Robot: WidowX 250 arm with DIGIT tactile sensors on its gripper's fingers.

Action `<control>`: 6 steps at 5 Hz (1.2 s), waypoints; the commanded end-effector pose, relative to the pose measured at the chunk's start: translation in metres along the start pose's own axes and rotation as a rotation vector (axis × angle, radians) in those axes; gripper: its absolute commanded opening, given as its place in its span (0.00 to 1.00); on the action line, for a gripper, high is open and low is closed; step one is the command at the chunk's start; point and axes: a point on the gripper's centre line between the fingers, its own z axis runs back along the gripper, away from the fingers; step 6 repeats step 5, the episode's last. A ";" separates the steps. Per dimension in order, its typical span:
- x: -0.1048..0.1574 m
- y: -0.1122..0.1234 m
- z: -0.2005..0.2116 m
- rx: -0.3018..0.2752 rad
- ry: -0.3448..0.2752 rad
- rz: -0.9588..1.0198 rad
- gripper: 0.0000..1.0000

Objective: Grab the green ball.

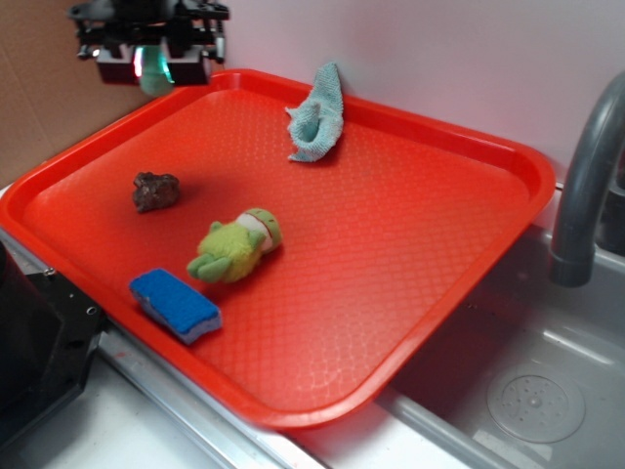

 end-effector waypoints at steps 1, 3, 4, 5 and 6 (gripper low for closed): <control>-0.030 -0.018 0.041 -0.212 0.091 -0.349 0.00; -0.013 -0.012 0.075 -0.299 0.196 -0.386 0.00; -0.006 0.002 0.091 -0.263 0.124 -0.309 0.00; 0.013 0.014 0.086 -0.251 0.108 -0.266 0.00; 0.013 0.014 0.086 -0.251 0.108 -0.266 0.00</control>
